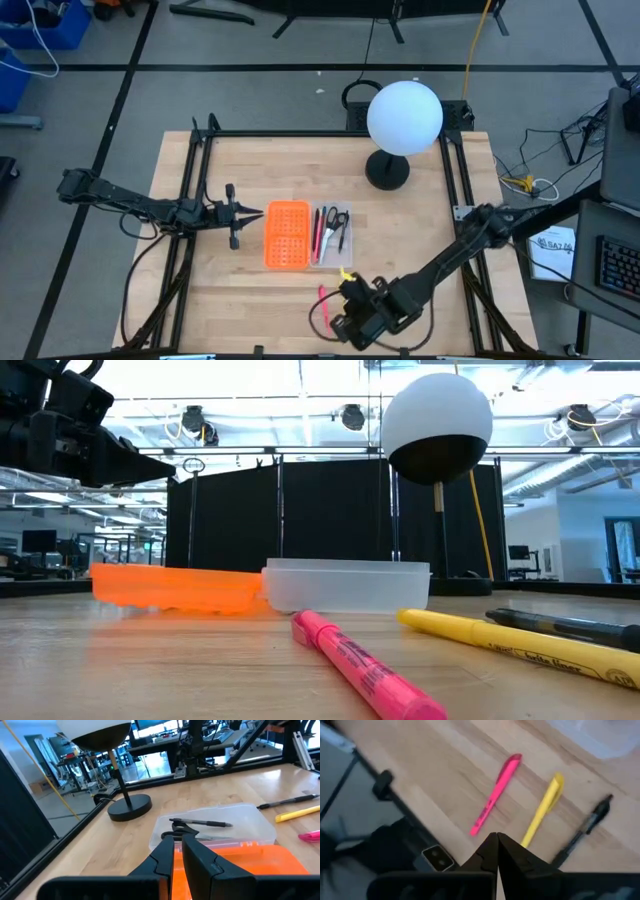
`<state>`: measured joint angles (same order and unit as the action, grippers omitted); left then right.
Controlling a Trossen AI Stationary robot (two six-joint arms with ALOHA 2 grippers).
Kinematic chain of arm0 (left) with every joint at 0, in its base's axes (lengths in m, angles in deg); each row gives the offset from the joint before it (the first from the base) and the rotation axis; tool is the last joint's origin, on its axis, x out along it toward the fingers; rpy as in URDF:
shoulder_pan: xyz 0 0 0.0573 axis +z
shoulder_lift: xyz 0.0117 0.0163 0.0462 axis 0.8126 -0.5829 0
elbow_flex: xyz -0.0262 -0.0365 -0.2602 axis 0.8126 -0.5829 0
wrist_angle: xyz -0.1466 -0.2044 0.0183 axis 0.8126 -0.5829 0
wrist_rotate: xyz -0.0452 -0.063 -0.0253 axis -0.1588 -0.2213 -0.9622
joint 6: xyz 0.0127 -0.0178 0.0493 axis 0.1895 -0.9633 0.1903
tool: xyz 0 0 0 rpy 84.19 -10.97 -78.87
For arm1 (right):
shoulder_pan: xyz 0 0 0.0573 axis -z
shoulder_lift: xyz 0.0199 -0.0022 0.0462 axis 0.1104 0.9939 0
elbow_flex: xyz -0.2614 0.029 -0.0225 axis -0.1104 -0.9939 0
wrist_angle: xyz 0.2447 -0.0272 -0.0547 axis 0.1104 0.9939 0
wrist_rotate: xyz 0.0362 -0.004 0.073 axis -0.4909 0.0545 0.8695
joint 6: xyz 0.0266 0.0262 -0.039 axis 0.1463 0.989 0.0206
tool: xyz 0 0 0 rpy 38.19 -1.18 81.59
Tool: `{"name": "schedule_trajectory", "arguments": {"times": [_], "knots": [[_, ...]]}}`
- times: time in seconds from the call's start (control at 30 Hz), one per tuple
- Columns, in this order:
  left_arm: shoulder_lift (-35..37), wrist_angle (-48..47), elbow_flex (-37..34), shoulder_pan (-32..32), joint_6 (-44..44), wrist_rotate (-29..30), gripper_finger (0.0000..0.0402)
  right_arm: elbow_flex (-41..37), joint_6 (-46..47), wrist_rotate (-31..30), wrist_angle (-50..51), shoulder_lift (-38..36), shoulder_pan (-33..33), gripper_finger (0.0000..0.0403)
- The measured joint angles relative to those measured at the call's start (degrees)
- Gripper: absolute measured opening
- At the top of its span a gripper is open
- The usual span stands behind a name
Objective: Pick & place school supplies into a supply box
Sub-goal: Put the black pen into the orange supply box
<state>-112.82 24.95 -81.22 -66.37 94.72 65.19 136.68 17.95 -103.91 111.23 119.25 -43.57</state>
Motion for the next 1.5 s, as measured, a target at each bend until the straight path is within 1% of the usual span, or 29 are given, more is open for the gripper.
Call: {"name": "schedule_trajectory", "arguments": {"times": [0.07,0.13,0.2,0.33,0.4,0.53,0.6,0.73,0.87,0.93,1.03,1.1,1.17,1.33,1.5], "knots": [[0.01,-0.07,0.0,0.01,0.05,-0.01,0.0047,3.45,4.96,0.21,5.53,2.7,0.0,0.0],[-0.01,-0.38,0.0,-0.01,0.08,-0.01,0.0047,4.51,11.43,1.46,9.84,4.35,0.0,0.0],[0.01,-0.42,0.0,0.0,0.27,0.0,0.0047,4.51,16.01,3.25,11.68,5.51,-0.02,0.0],[-0.01,-0.61,0.0,0.01,0.38,-0.01,0.0047,4.59,20.15,9.08,13.98,7.6,0.01,0.0],[0.01,-0.54,0.0,-0.01,0.42,-0.01,0.0047,4.4,20.05,10.42,14.5,8.12,-0.03,0.0],[-0.01,-0.33,0.0,0.01,0.42,-0.03,0.0047,4.11,18.73,10.12,13.28,8.04,0.0,0.0002],[0.01,-0.31,0.0,-0.01,0.4,-0.04,0.0047,4.02,18.75,9.88,13.69,8.05,0.02,0.0013],[0.01,-0.31,0.0,0.0,-0.01,-0.14,0.0047,4.02,18.66,6.2,13.27,8.05,0.0,0.0055],[0.01,-0.32,0.0,-0.01,-0.41,-0.14,0.0047,3.55,18.93,5.88,13.29,7.98,0.0,0.0114],[0.01,-0.31,0.0,0.01,-0.59,-0.14,0.0047,2.24,21.33,6.67,12.49,7.95,0.14,0.0137],[0.01,-0.33,0.0,0.01,-0.61,-0.14,0.0047,-1.02,21.79,11.93,10.74,8.01,0.49,0.0159],[0.01,-0.37,0.0,-0.01,-0.67,-0.14,0.0047,-4.14,22.55,15.88,8.69,8.01,0.78,0.0165],[-0.01,-0.37,0.0,0.01,-0.83,-0.14,0.0047,-6.89,23.25,18.08,7.08,8.11,0.8,0.0168],[0.01,-0.33,0.0,-0.01,-0.82,-0.14,0.0047,-11.68,22.95,17.6,0.72,7.92,1.1,0.0169],[0.0,-0.31,0.0,0.01,-0.23,-0.12,0.0047,-13.24,21.13,16.45,-1.91,7.92,1.77,0.0169]]}}
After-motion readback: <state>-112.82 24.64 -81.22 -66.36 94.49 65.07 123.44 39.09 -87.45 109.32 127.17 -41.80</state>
